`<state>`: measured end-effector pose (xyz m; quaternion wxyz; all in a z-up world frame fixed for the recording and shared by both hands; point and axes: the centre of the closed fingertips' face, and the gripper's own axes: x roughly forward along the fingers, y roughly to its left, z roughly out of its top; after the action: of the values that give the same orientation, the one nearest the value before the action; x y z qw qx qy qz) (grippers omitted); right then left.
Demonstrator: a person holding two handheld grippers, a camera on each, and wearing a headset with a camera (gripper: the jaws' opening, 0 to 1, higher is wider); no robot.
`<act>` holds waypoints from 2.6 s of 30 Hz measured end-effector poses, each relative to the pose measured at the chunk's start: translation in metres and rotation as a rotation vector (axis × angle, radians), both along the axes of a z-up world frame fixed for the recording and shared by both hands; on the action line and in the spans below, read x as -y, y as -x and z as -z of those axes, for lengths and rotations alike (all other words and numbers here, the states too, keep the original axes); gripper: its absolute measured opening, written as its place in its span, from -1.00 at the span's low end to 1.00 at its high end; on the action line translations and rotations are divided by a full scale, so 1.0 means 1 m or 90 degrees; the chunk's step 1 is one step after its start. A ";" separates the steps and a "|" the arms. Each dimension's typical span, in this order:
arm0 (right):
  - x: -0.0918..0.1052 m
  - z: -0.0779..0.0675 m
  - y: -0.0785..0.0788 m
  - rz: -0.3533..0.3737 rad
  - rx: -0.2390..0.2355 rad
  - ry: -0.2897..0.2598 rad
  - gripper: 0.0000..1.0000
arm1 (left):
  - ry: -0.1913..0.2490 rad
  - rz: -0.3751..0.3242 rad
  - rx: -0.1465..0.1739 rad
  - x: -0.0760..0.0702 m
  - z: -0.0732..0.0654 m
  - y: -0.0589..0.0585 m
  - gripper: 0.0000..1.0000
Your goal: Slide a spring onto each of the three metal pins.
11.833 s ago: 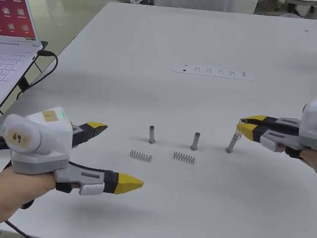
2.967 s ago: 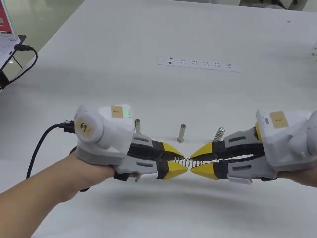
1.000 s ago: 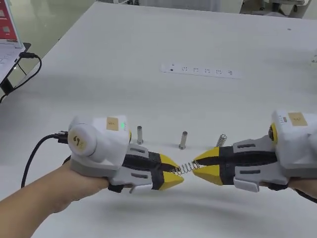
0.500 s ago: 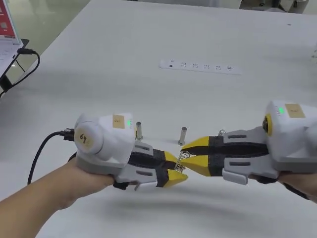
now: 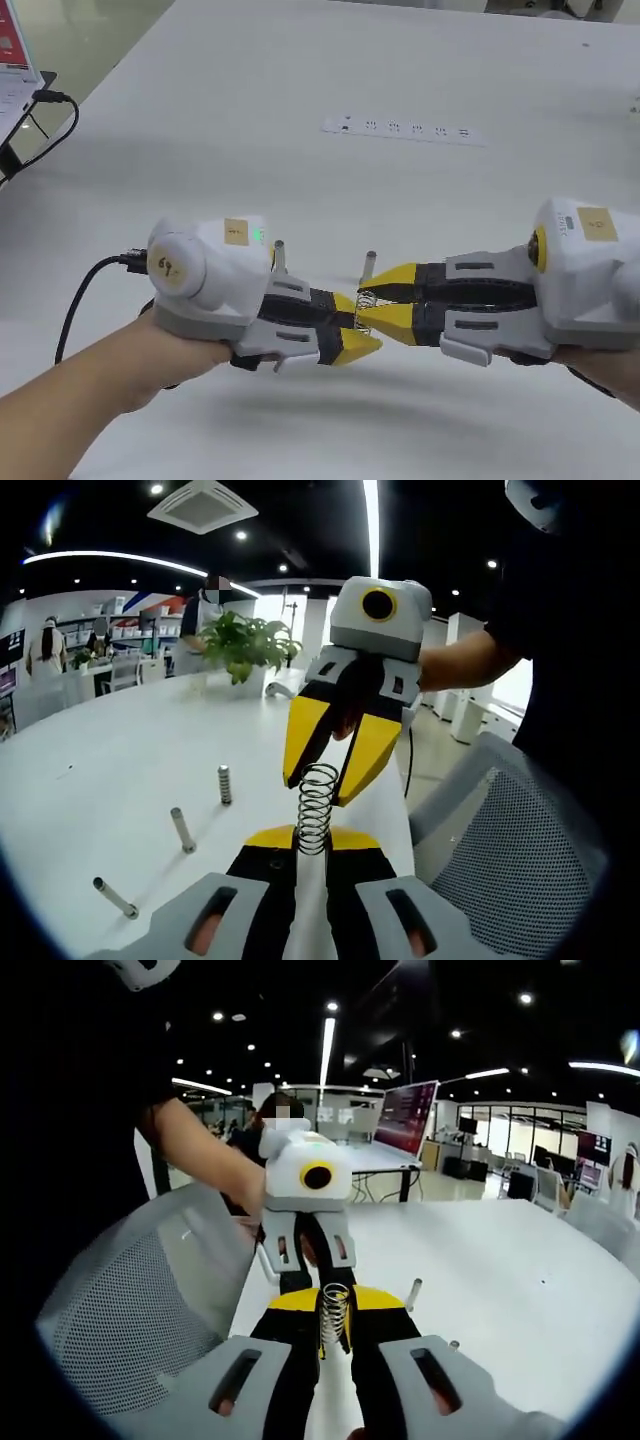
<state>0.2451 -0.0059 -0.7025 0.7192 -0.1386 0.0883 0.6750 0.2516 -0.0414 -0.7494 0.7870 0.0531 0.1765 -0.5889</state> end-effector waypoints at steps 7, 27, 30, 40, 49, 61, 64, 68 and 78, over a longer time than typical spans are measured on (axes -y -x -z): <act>0.000 0.001 0.001 -0.001 0.031 0.001 -0.85 | 0.005 -0.005 -0.009 -0.001 0.000 0.000 -0.95; -0.003 -0.004 -0.001 0.005 0.031 0.000 -0.85 | 0.011 -0.035 -0.032 -0.009 -0.004 -0.002 -0.83; -0.003 -0.005 -0.002 0.005 0.033 0.001 -0.85 | 0.000 -0.040 -0.027 -0.012 0.000 -0.001 -0.77; -0.005 -0.005 -0.003 0.004 0.041 0.009 -0.85 | 0.000 -0.066 -0.021 -0.020 -0.002 -0.007 -0.51; -0.002 0.001 -0.007 0.020 0.045 0.022 -0.85 | -0.015 -0.112 -0.015 -0.046 0.001 -0.015 -0.29; 0.003 0.005 -0.012 0.035 0.048 0.030 -0.85 | -0.058 -0.172 0.005 -0.084 0.005 -0.022 0.17; 0.005 0.007 -0.014 0.041 0.049 0.032 -0.85 | -0.058 -0.188 0.002 -0.093 0.003 -0.022 0.23; 0.007 0.010 -0.017 0.051 0.050 0.034 -0.85 | -0.056 -0.220 0.009 -0.105 0.002 -0.024 0.47; 0.013 0.015 -0.024 0.069 0.050 0.036 -0.85 | -0.048 -0.286 0.001 -0.129 0.005 -0.028 0.96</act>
<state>0.2688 -0.0186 -0.7176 0.7533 -0.1802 0.0866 0.6265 0.2800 0.0873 -0.7541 0.8958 0.0429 0.2051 -0.3920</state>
